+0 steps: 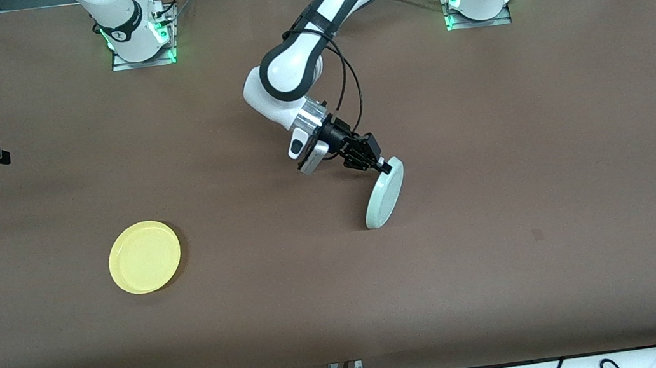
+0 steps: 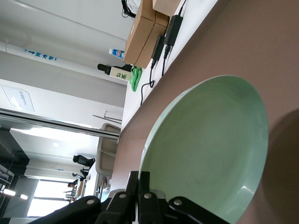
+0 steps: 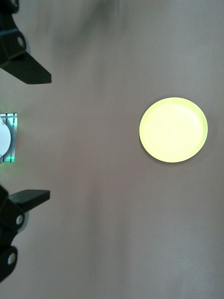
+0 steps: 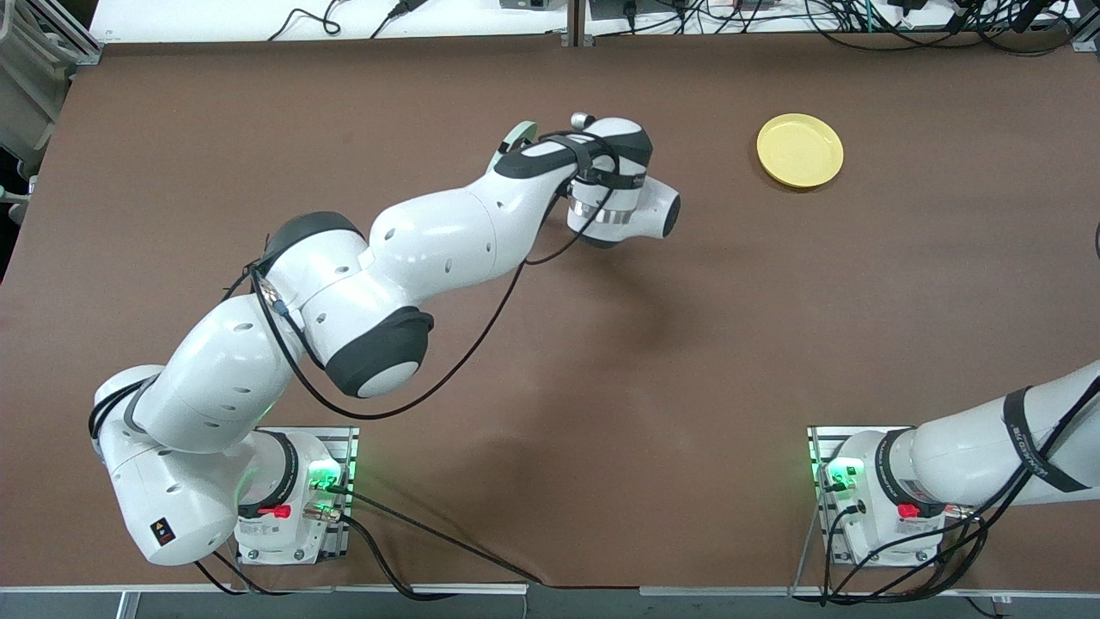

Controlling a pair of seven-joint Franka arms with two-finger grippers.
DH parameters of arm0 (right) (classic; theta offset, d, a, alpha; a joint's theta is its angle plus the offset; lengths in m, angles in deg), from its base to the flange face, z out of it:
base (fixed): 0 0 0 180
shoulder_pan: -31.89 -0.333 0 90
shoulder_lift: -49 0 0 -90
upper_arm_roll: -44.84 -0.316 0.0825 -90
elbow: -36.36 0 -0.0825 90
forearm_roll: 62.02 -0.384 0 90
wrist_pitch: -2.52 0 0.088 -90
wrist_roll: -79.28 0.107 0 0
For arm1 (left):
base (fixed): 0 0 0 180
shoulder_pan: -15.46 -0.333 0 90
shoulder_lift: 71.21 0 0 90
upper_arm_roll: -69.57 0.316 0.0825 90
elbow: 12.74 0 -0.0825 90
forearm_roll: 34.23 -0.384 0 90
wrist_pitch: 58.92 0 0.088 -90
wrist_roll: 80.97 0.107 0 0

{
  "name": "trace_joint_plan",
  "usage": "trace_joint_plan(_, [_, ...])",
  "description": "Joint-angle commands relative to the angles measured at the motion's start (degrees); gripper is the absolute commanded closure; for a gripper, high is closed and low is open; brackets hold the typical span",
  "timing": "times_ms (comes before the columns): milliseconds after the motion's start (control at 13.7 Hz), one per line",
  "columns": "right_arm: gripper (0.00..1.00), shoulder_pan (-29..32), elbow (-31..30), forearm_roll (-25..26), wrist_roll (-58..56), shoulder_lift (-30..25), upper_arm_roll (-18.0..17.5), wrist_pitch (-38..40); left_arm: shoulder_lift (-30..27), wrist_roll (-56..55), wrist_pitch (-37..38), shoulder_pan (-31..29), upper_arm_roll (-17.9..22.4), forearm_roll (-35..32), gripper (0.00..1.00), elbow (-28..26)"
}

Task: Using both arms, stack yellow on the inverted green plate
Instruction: 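Lift the green plate on edge and carry it toward the yellow plate, then lay the green plate face down and open the left gripper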

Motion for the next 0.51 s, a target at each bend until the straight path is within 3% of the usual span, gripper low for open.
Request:
trace_joint_plan(0, [0.00, 0.0, 0.1, -0.2, 0.3, 0.3, -0.1, -0.5, 2.3, -0.5, 0.6, 2.3, 0.1, -0.4, 1.00, 1.6])
trace_joint_plan(73, [0.00, 0.1, 0.1, -0.2, 0.3, 0.3, -0.2, -0.5, 2.4, -0.5, 0.6, 2.6, 0.1, -0.4, 0.88, 1.6])
trace_joint_plan(146, [0.00, 0.1, 0.1, -0.2, 0.3, 0.6, -0.1, -0.5, 2.4, -0.6, 0.5, 3.2, 0.1, -0.3, 0.19, 1.6])
trace_joint_plan(220, [0.00, 0.1, 0.1, -0.1, 0.3, 0.8, -0.1, -0.5, 2.5, -1.5, 0.3, 3.5, 0.0, -0.2, 0.00, 1.7])
trace_joint_plan(439, [0.00, 0.2, 0.1, 0.0, 0.2, 2.0, 0.0, -0.5, 5.3, -5.0, -0.3, 5.5, -0.3, -0.1, 0.00, 3.8])
